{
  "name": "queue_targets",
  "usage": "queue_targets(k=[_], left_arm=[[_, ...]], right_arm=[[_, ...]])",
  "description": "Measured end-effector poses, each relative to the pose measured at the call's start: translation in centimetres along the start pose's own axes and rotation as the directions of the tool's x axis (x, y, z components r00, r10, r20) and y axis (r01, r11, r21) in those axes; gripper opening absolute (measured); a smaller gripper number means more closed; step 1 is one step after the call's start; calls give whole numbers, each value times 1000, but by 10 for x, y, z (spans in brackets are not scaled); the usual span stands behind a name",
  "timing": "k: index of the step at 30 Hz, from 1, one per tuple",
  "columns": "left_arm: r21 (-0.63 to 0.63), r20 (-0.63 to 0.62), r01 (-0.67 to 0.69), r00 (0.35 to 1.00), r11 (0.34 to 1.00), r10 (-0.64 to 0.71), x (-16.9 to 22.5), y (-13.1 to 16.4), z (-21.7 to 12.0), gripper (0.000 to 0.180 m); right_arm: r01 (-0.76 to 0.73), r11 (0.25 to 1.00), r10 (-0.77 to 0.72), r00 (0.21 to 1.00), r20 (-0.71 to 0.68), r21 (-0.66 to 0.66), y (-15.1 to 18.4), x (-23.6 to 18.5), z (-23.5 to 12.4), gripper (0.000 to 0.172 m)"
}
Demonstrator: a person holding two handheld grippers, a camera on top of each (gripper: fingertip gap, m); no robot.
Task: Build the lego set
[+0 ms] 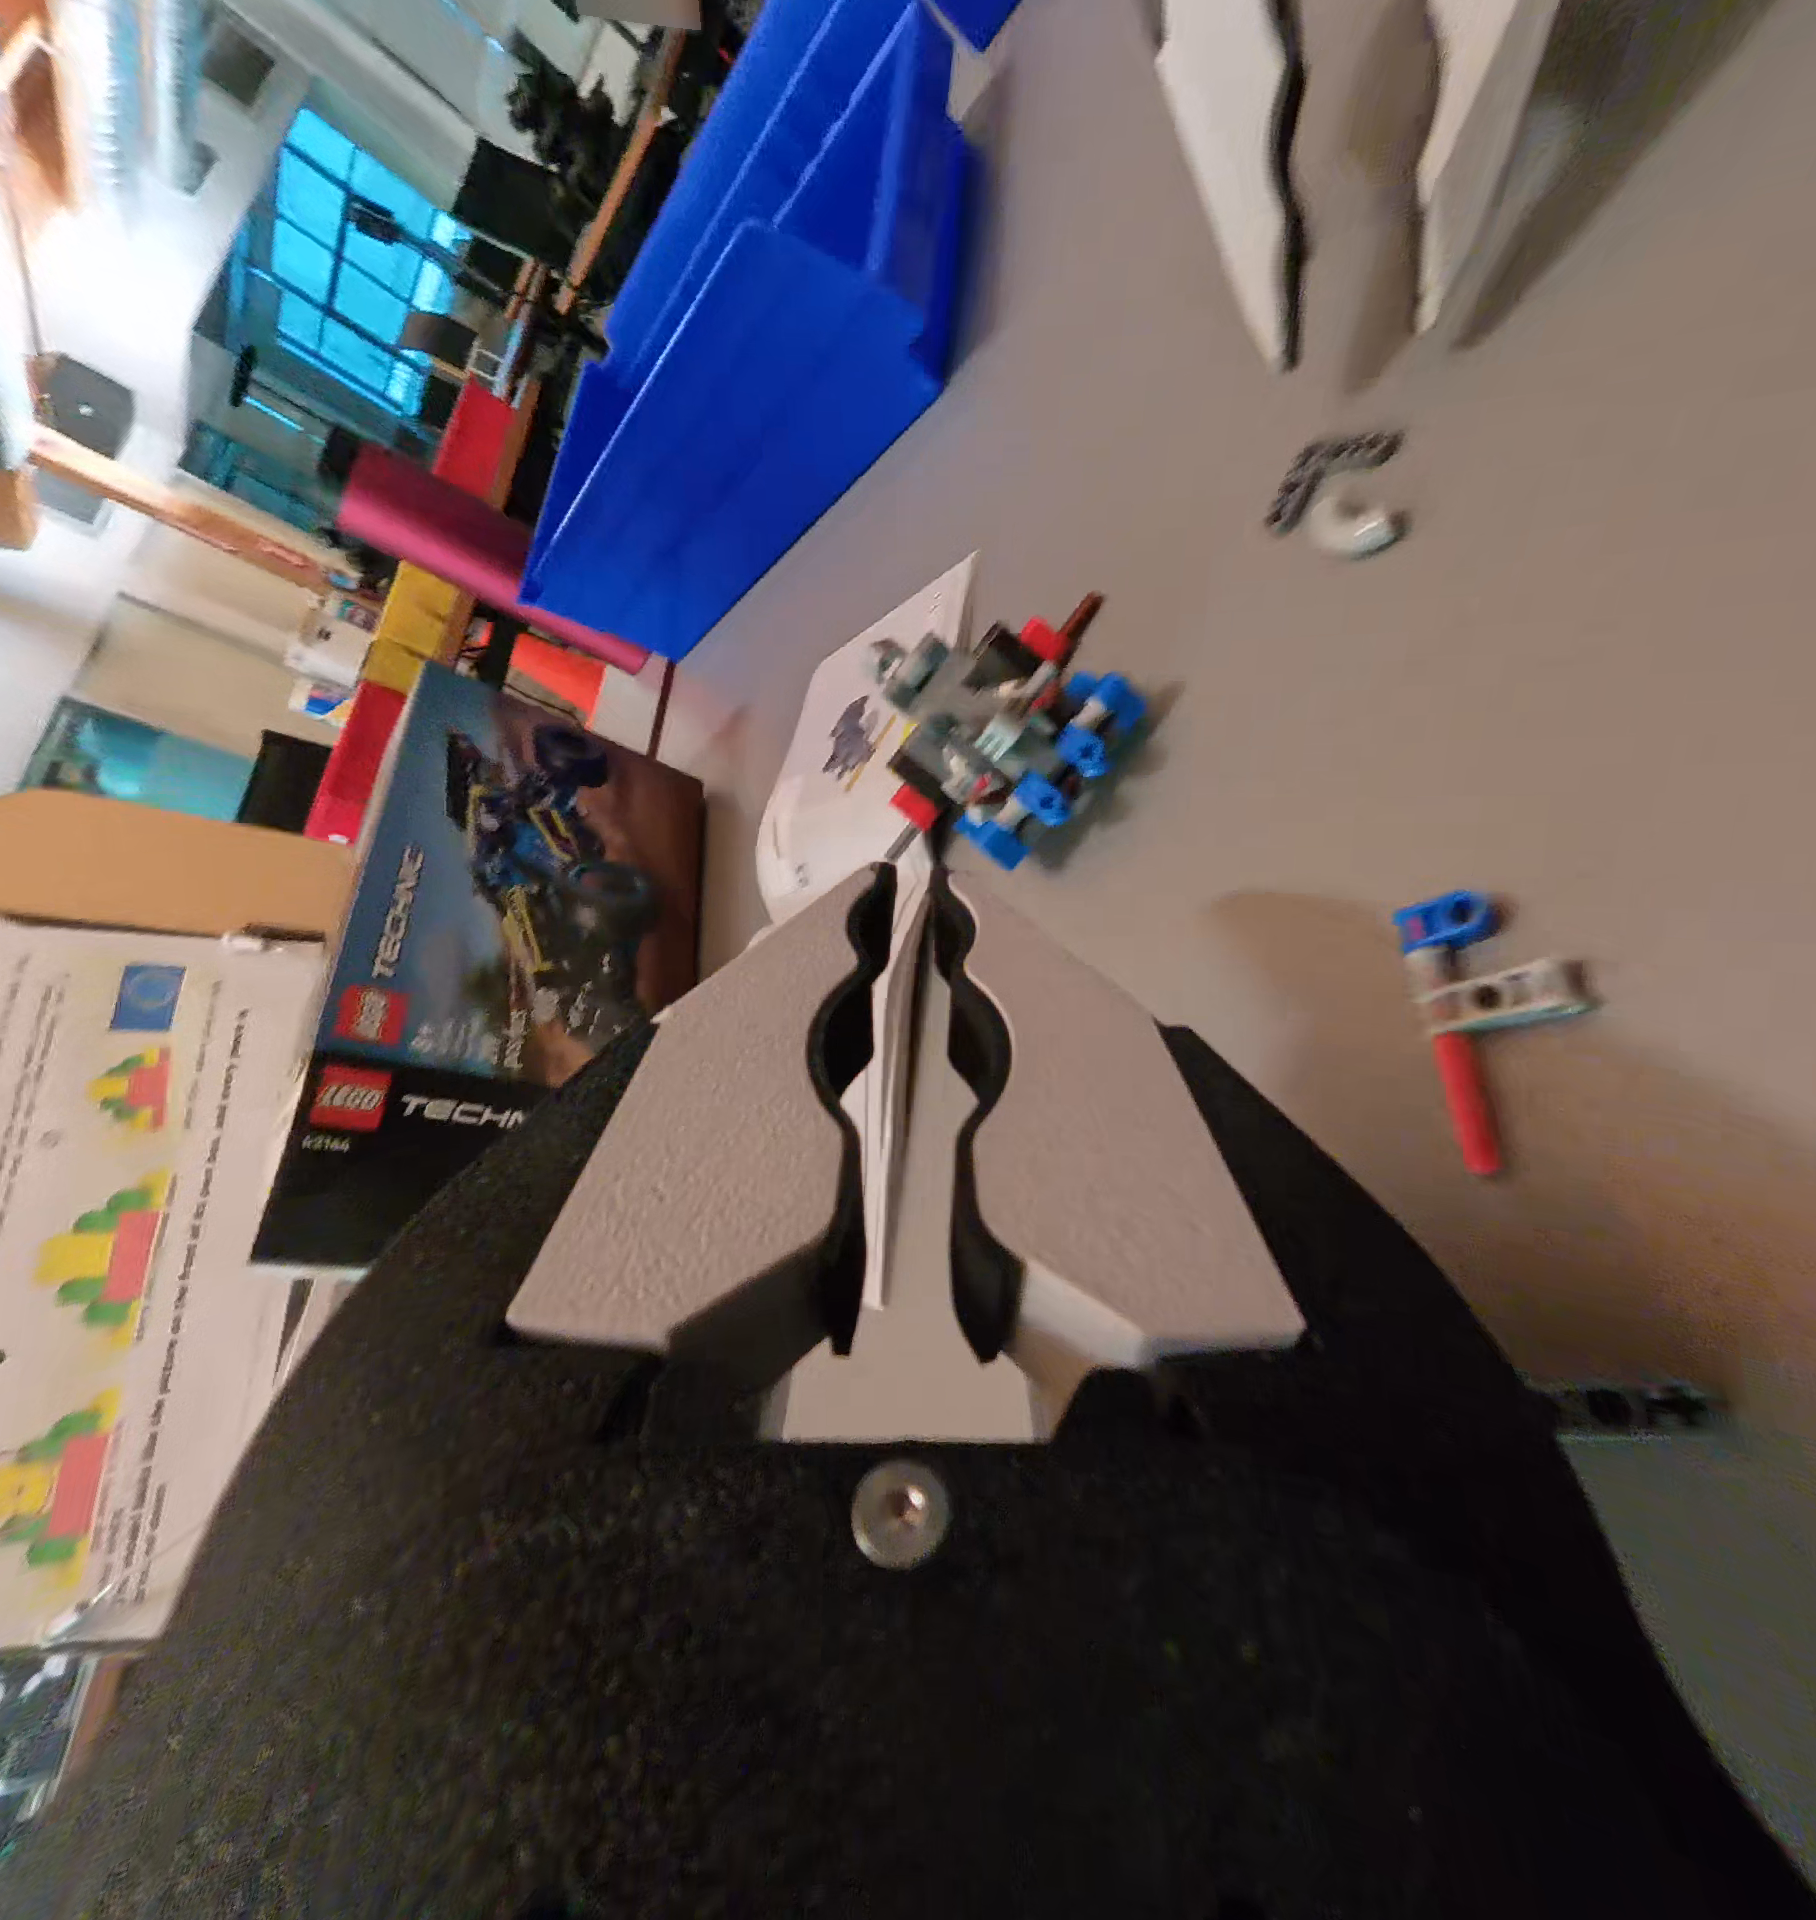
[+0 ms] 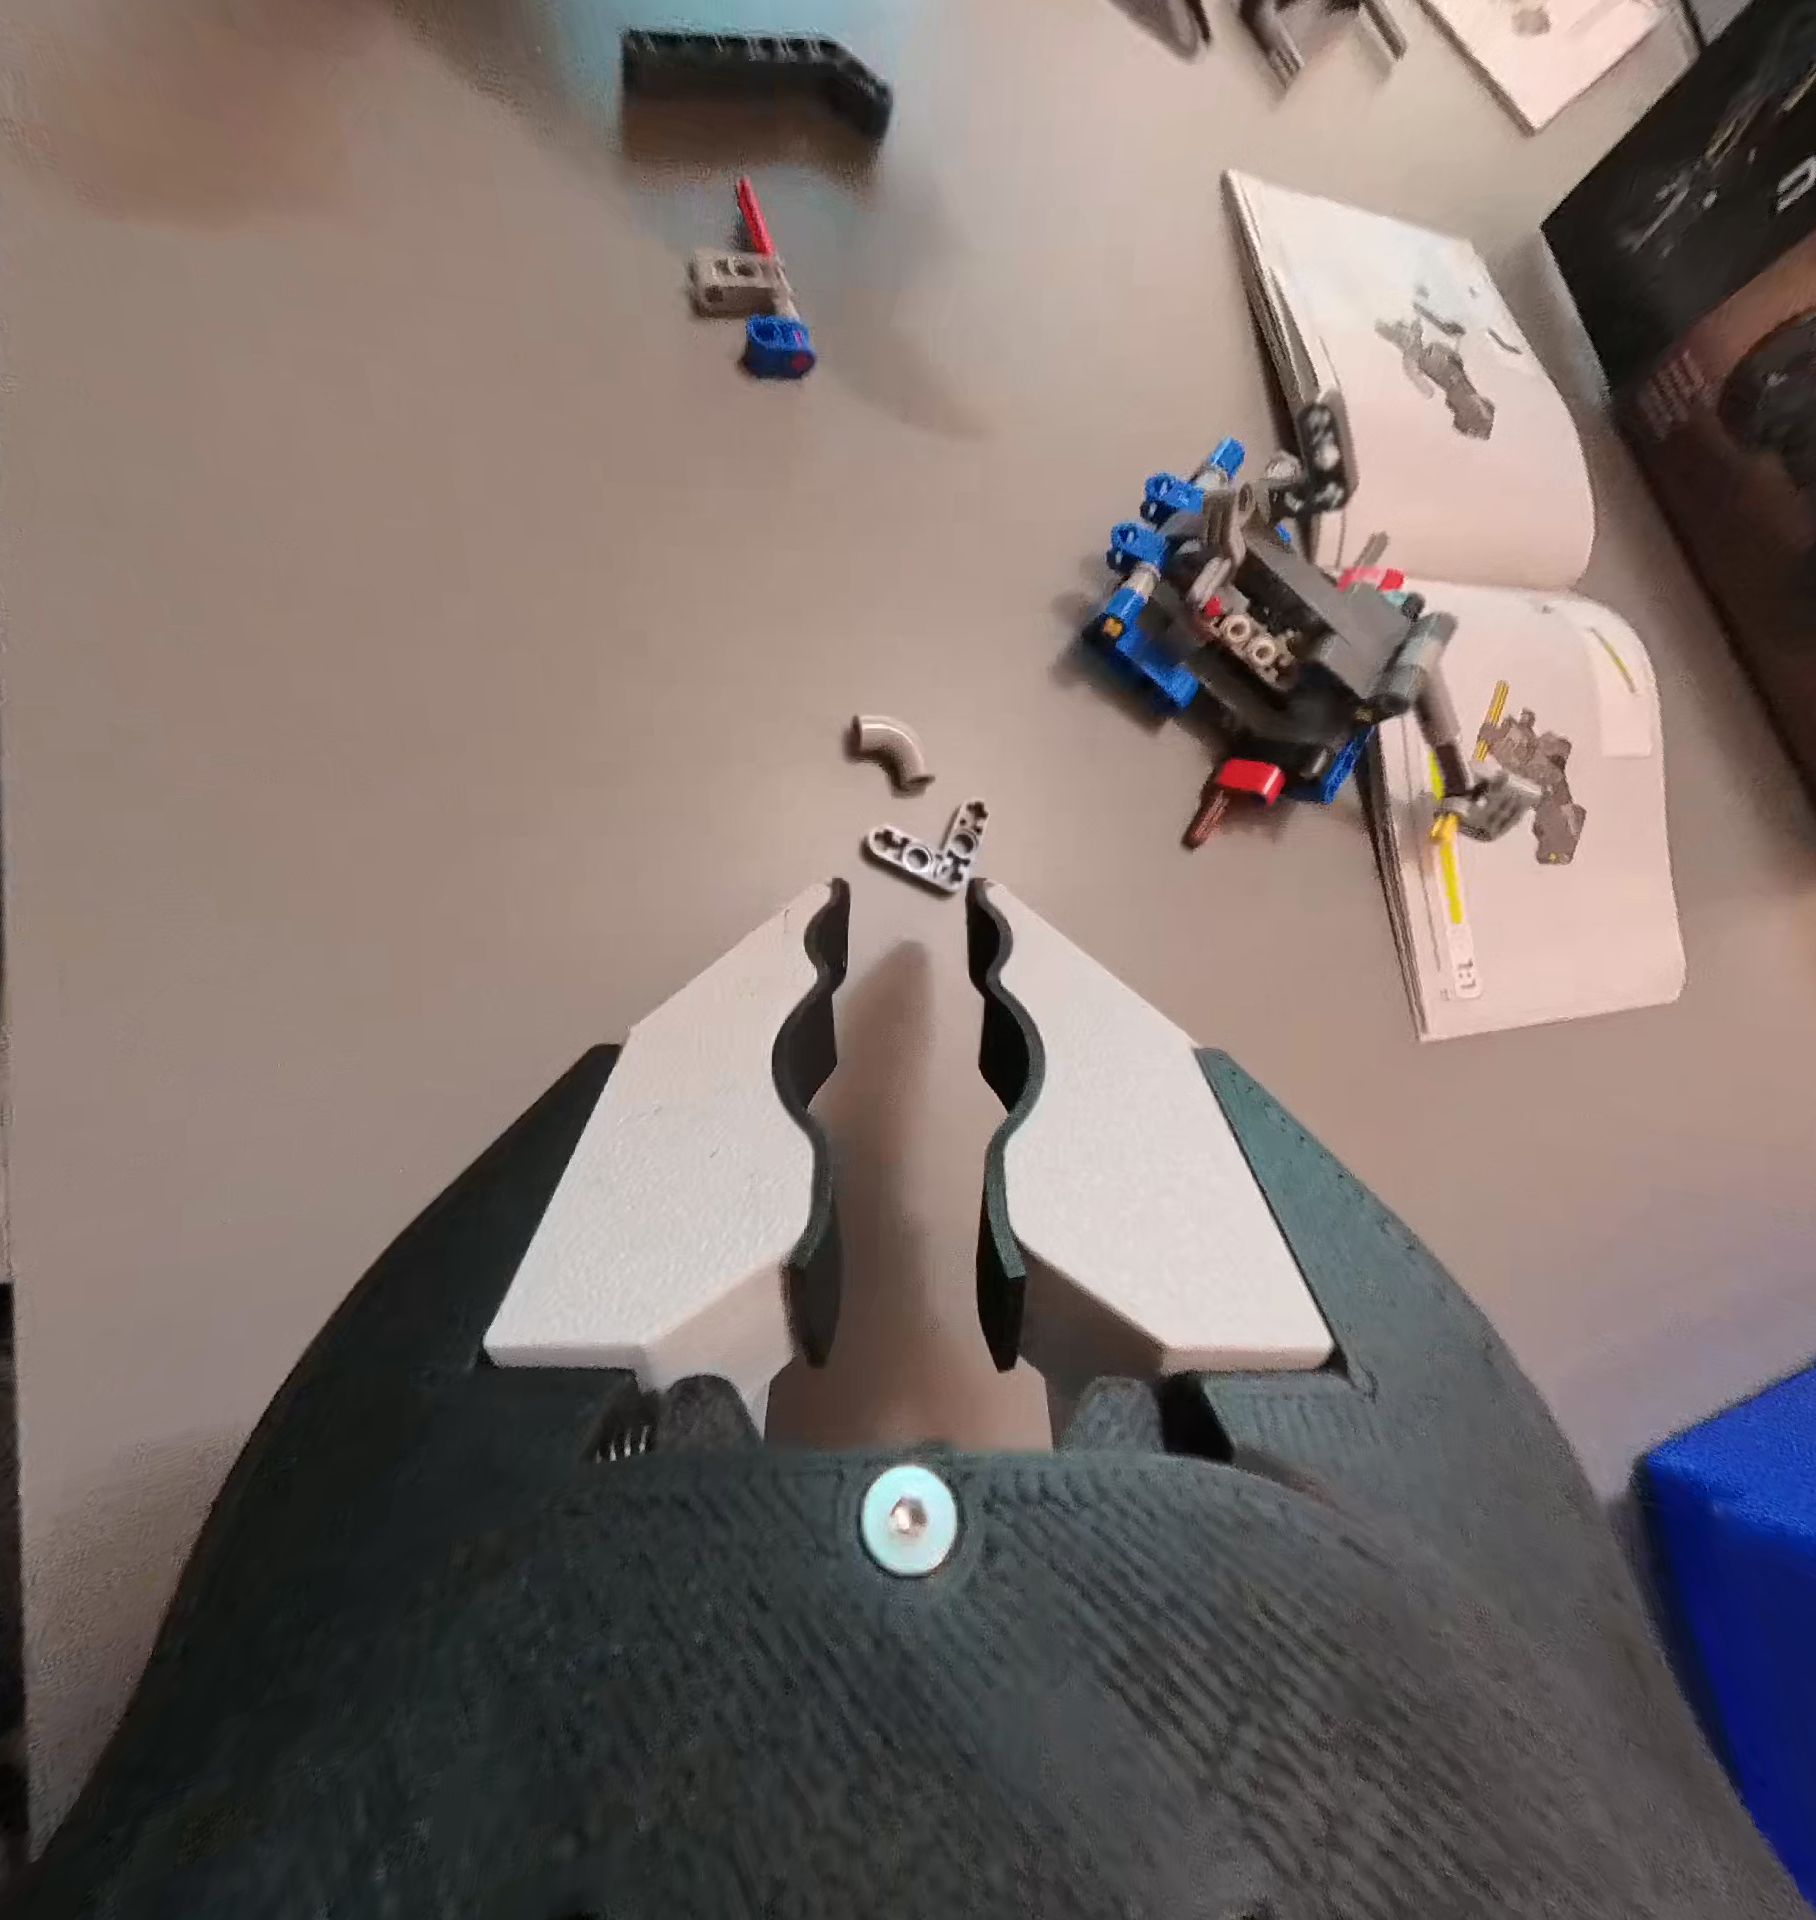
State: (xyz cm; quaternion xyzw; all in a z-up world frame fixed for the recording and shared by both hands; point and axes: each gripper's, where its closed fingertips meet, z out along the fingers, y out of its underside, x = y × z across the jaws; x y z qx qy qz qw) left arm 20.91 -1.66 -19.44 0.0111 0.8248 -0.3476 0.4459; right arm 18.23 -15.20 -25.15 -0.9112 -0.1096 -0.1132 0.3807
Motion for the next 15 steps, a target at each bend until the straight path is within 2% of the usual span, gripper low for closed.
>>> queue_targets(k=[3, 7, 11, 15], left_arm=[[-7, -50, -11, 999, 1000, 10, 13, -17, -4, 3], [-2, -122, 57, 991, 998, -57, 32, -37, -12, 3], [-13, -188, 148, 971, 989, -148, 49, -49, -18, 3], [-30, -220, 182, 958, 983, -184, 62, -56, -16, 1]], right_arm=[[-37, 999, 36, 997, -68, -16, 1, 5, 5, 25], [-186, 982, 186, 979, -85, 2, 3, 13, 9, 27], [-309, 950, 310, 950, -29, 54, -3, 13, 13, 30], [-308, 951, 308, 951, -1, 29, 0, 9, 21, 21]])
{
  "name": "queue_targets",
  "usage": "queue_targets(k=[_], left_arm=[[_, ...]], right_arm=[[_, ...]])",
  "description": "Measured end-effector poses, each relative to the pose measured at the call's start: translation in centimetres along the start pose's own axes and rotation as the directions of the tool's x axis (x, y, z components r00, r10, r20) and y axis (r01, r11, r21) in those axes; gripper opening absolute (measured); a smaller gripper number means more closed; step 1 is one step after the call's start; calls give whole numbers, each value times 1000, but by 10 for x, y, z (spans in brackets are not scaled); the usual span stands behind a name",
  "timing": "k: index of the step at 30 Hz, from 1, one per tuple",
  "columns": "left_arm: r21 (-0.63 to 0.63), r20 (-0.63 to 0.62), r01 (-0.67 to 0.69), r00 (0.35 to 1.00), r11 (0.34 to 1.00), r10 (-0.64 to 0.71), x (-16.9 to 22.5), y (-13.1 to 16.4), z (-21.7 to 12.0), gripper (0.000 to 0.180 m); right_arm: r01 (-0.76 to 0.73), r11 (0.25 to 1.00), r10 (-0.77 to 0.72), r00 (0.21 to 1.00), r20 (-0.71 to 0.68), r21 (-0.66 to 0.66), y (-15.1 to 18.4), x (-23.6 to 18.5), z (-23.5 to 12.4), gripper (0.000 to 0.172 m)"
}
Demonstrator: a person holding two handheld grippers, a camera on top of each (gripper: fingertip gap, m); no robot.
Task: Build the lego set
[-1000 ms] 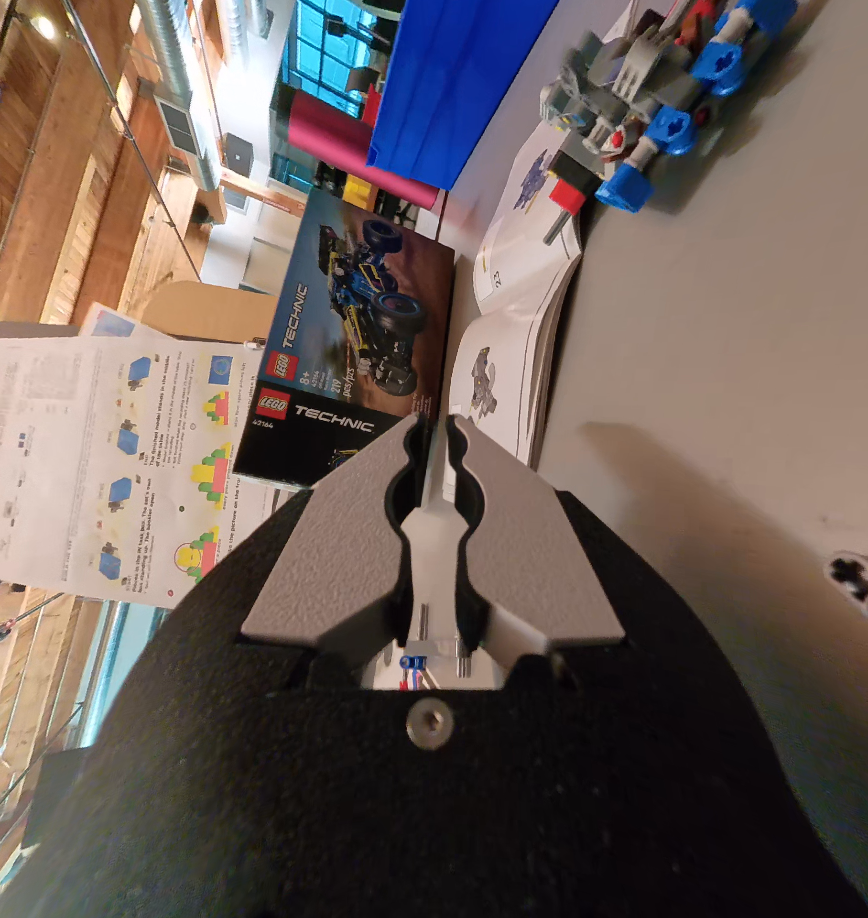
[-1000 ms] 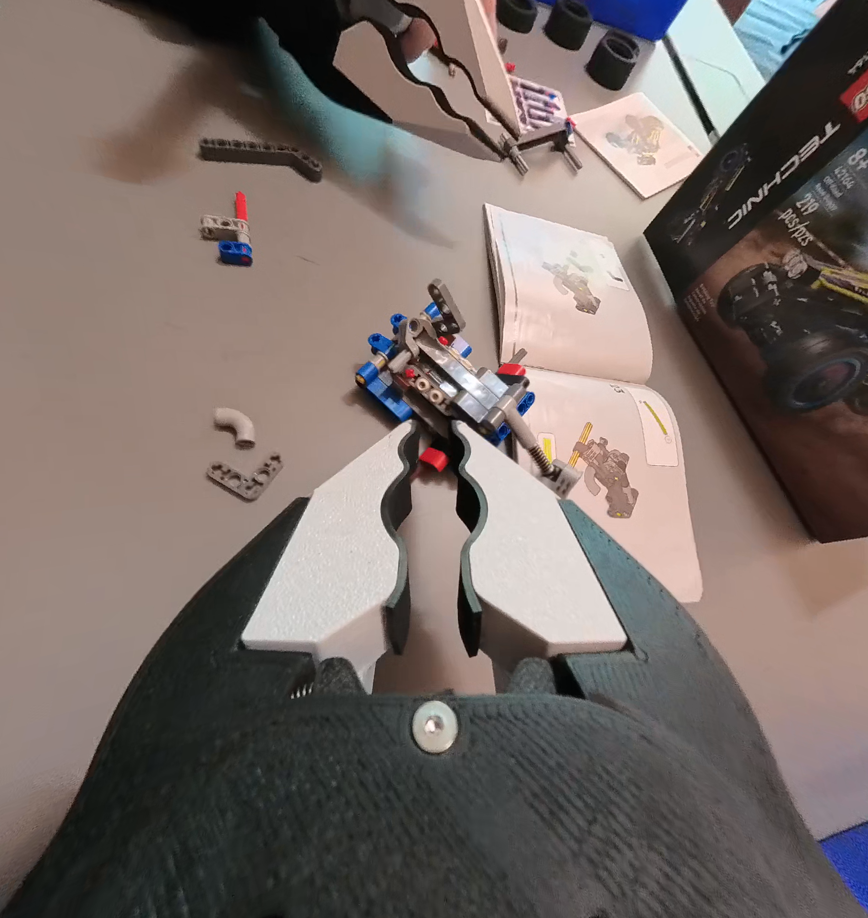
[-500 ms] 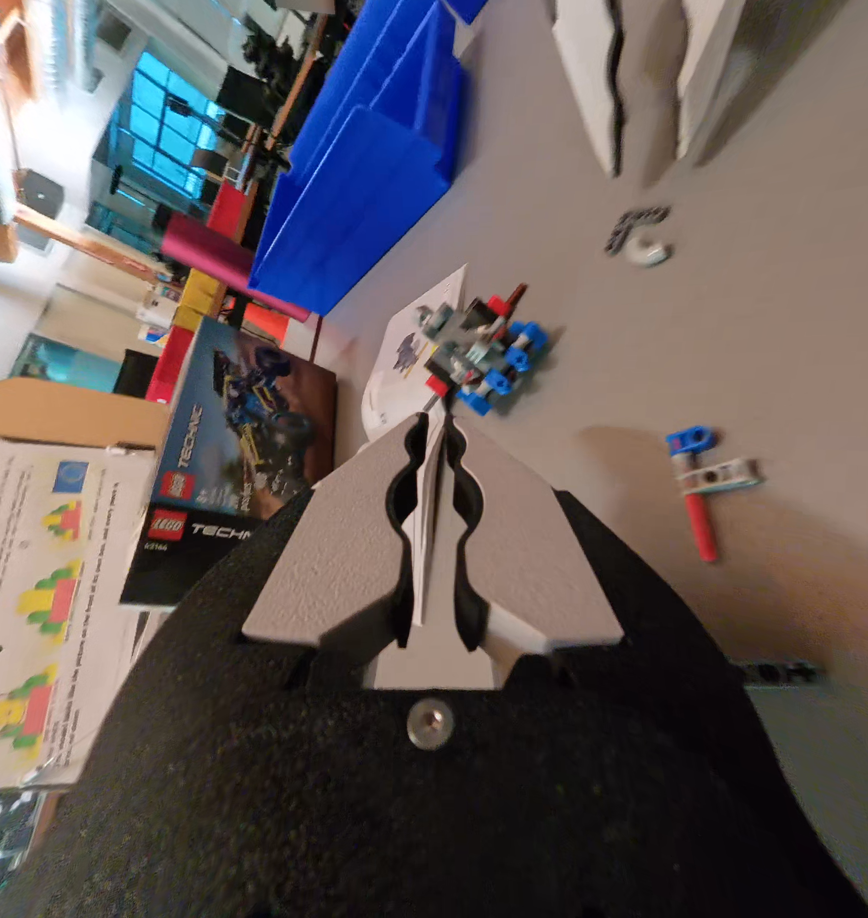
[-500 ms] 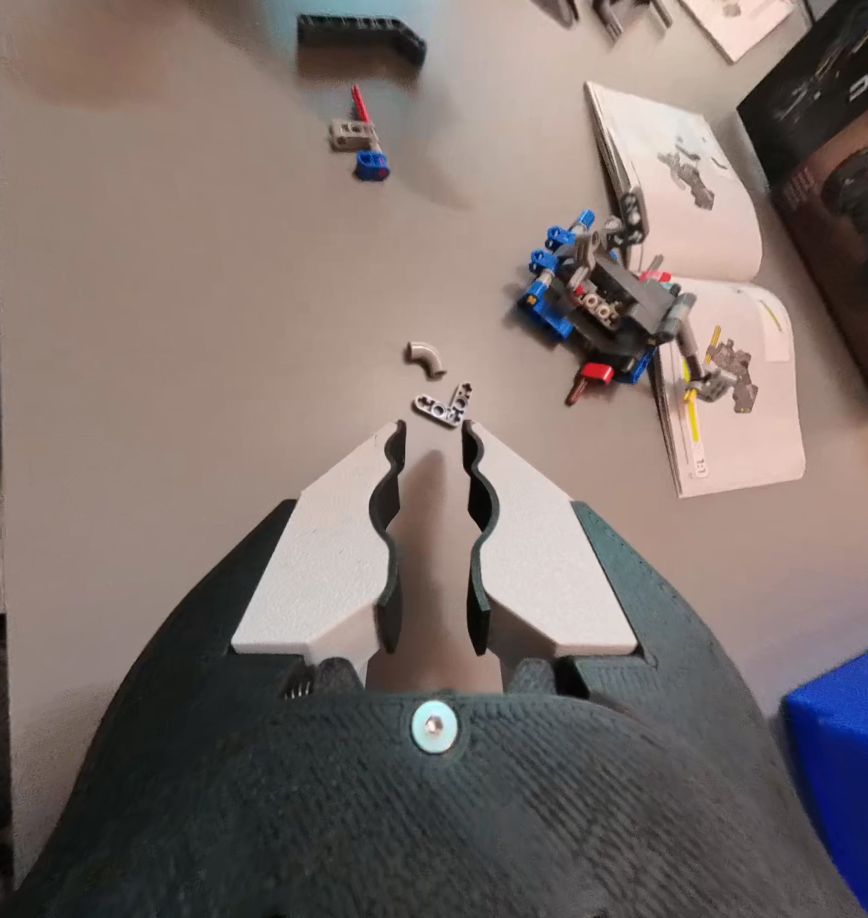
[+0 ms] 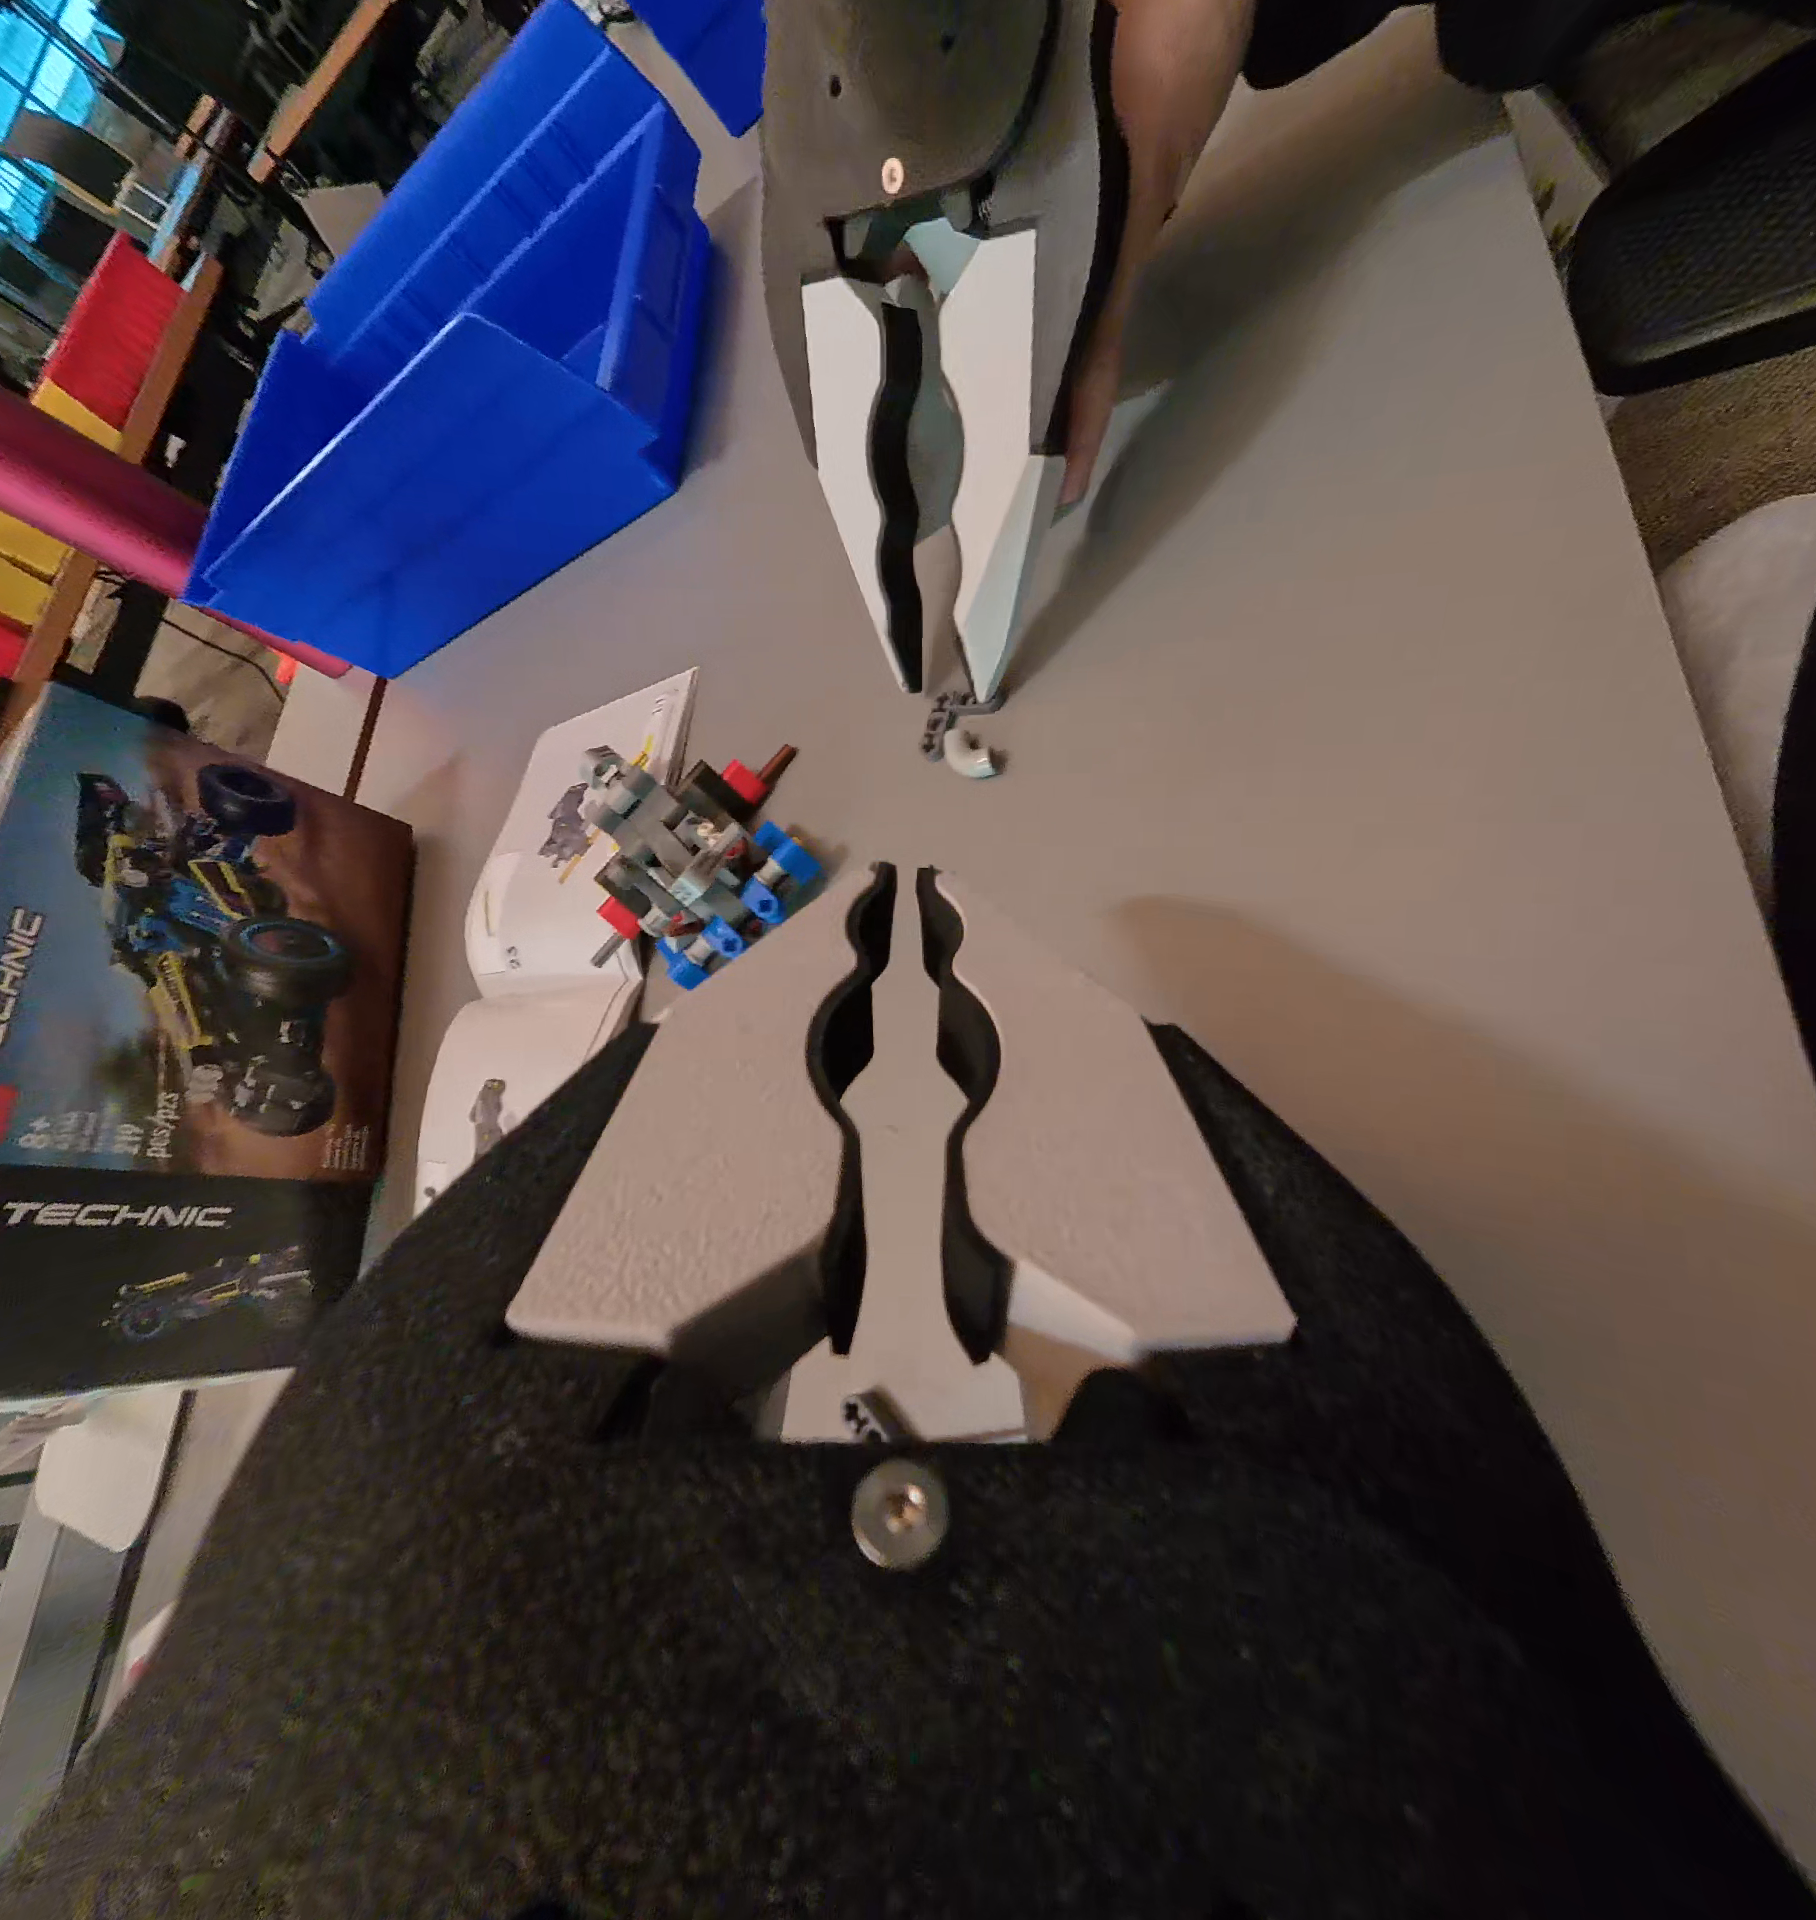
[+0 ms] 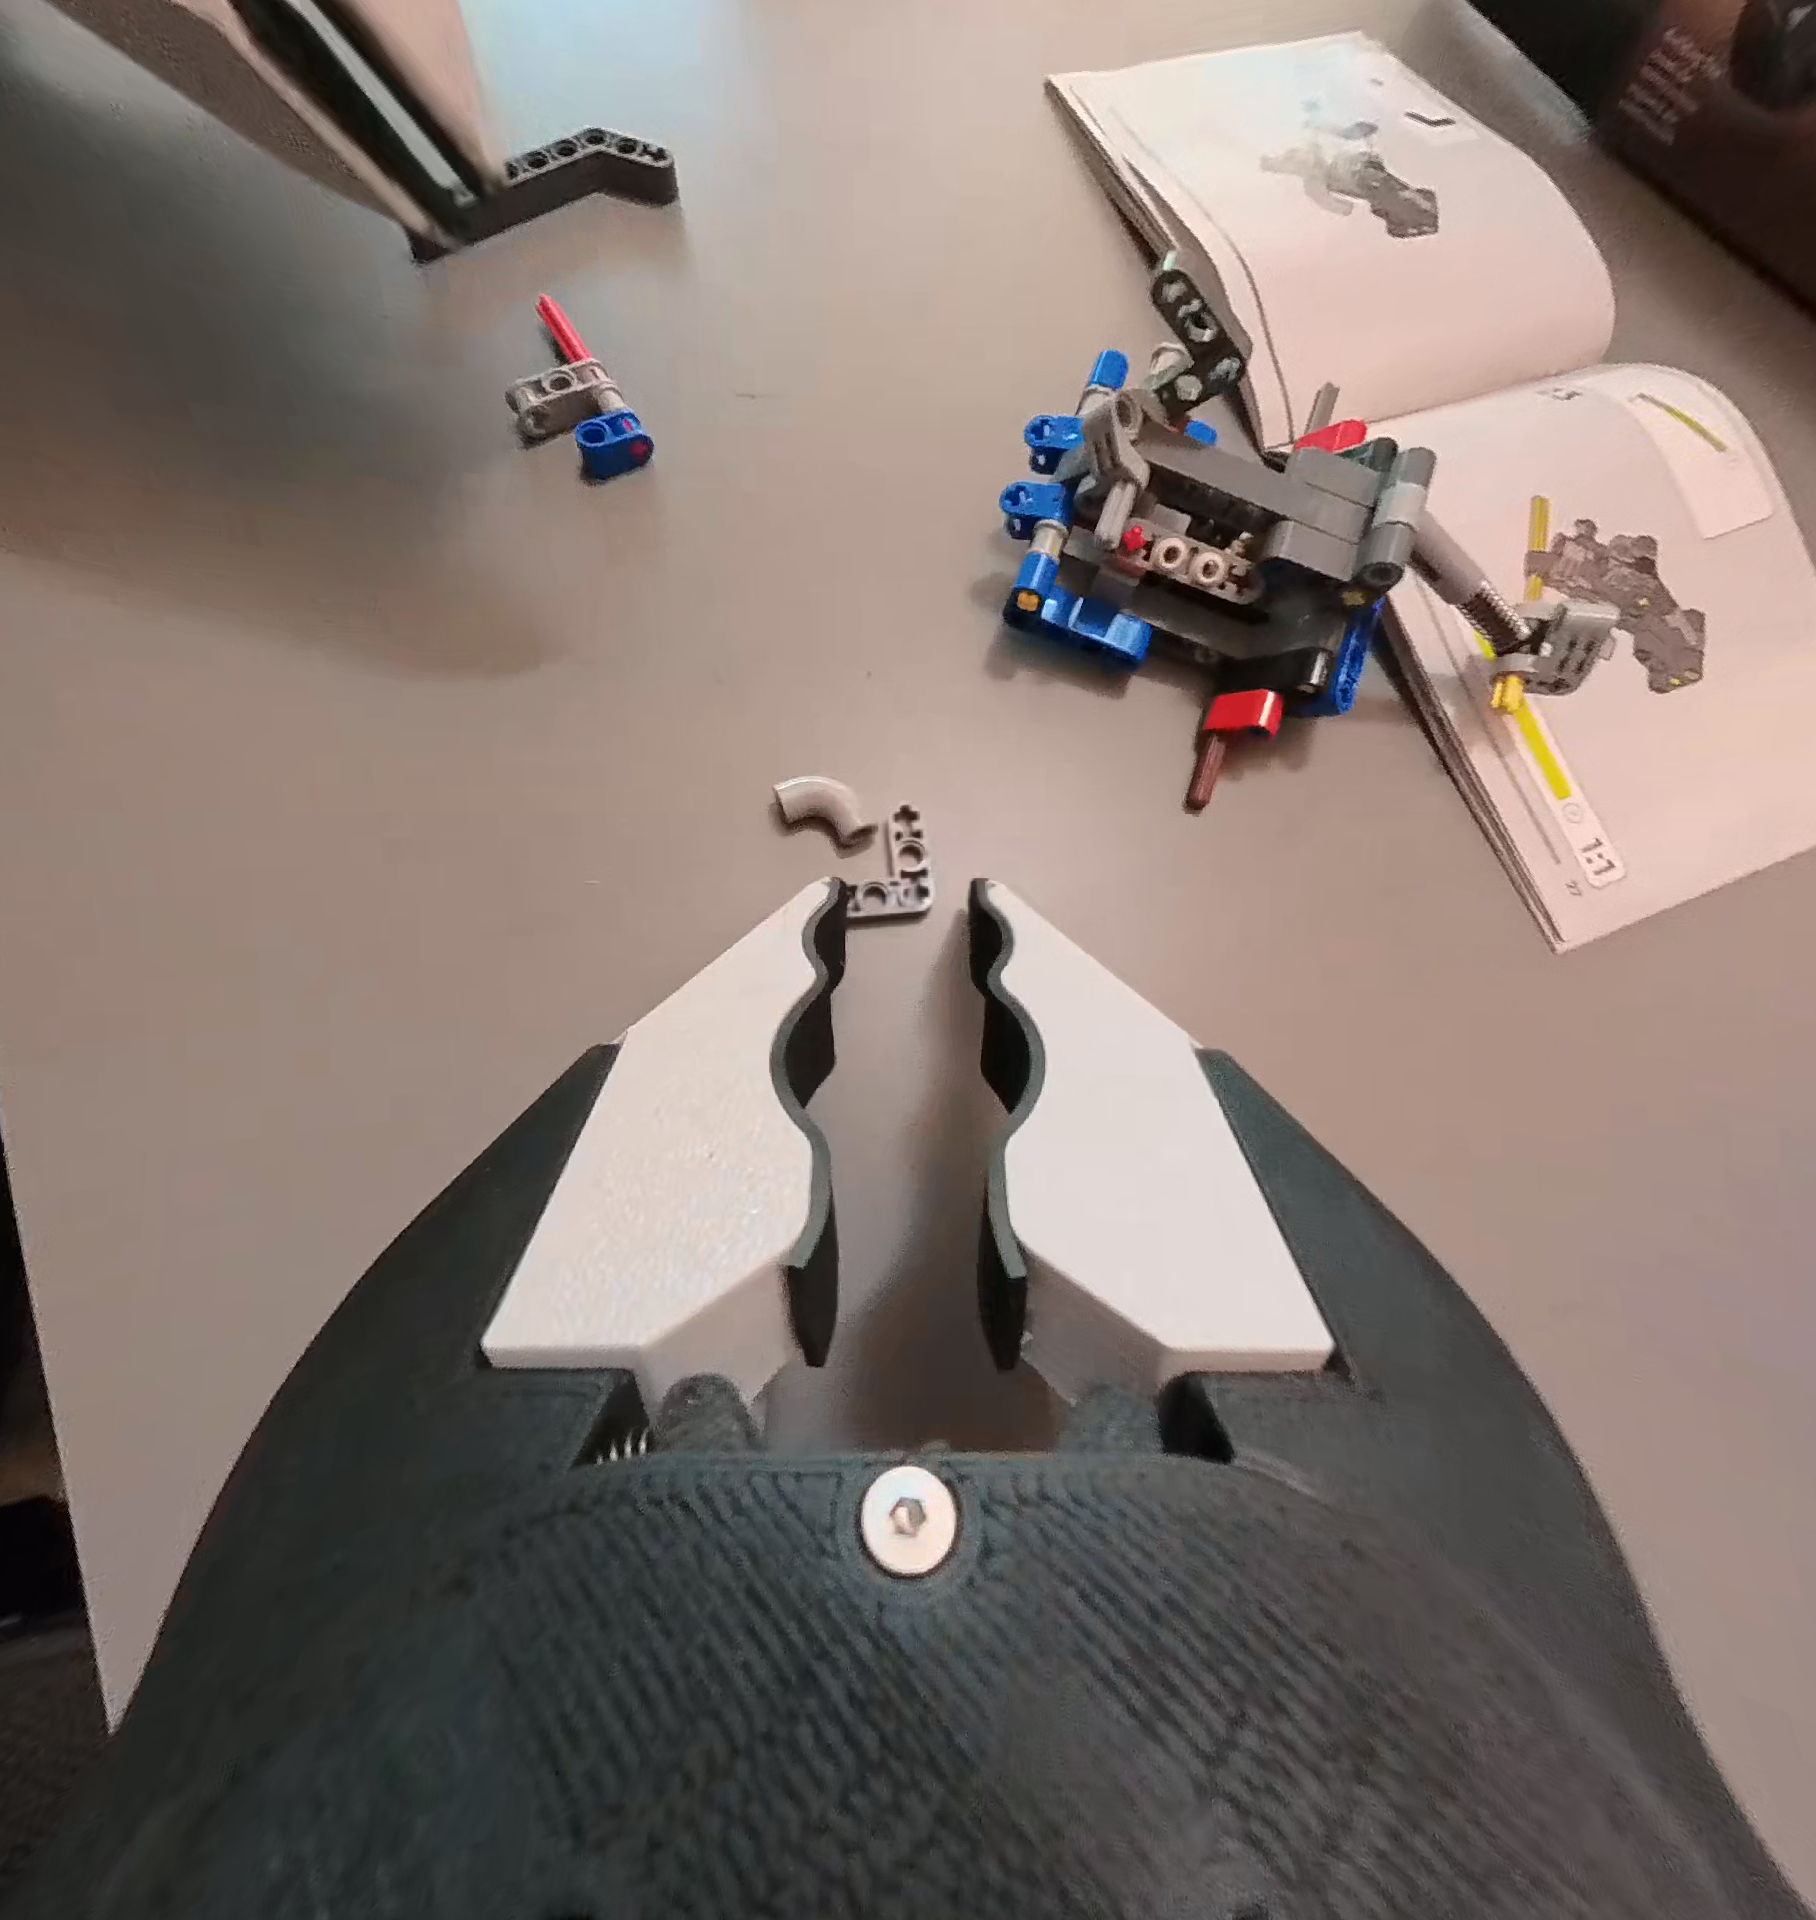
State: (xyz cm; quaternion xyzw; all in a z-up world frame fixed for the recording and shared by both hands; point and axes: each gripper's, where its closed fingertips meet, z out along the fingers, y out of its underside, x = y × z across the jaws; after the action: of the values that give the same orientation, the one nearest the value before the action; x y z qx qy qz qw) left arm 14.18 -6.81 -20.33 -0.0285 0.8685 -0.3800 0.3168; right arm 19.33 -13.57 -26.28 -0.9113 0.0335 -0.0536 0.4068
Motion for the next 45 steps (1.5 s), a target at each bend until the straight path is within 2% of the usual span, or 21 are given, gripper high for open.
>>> queue_targets(k=[1, 8, 15, 19, 23, 25, 28, 32, 43, 45], left_arm=[[-4, -6, -2, 1000, 1000, 2, 3, 0, 2, 1], [-24, -16, 13, 1000, 1000, -13, 12, 4, 10, 0], [-26, 1, 34, 999, 999, -34, 11, 7, 11, 0], [-23, 17, 41, 999, 999, -40, 8, 9, 8, 0], [-44, 50, 38, 998, 998, -35, -2, 17, 4, 0], [-50, 78, 60, 995, 997, -56, -13, 23, 0, 0], [-33, 127, 113, 986, 993, -108, -29, 30, -10, 0], [-32, 177, 156, 973, 987, -148, -44, 43, -19, 0], [-38, 192, 187, 965, 982, -177, -51, 57, -22, 0], [-42, 187, 185, 967, 982, -174, -49, 56, -20, 0]], right_arm=[[7, 1000, -7, 1000, 20, -2, 0, -3, 0, 14], [43, 999, -43, 999, -7, 0, 1, -6, -1, 0], [17, 1000, -17, 1000, -2, 17, 3, -7, -4, 0], [-29, 997, 28, 999, 22, 70, -10, -13, -11, 11], [-5, 1000, 5, 1000, 14, 25, -7, -17, -4, 20], [-4, 1000, 4, 1000, 18, 11, -7, -17, 0, 19], [26, 999, -26, 1000, -16, -28, -1, -12, 3, 7], [19, 1000, -19, 1000, -9, -13, -1, -12, 3, 6], [-21, 1000, 21, 999, 34, -16, -1, -12, 2, 25], [-23, 1000, 23, 999, 47, -11, -4, -13, 5, 24]])
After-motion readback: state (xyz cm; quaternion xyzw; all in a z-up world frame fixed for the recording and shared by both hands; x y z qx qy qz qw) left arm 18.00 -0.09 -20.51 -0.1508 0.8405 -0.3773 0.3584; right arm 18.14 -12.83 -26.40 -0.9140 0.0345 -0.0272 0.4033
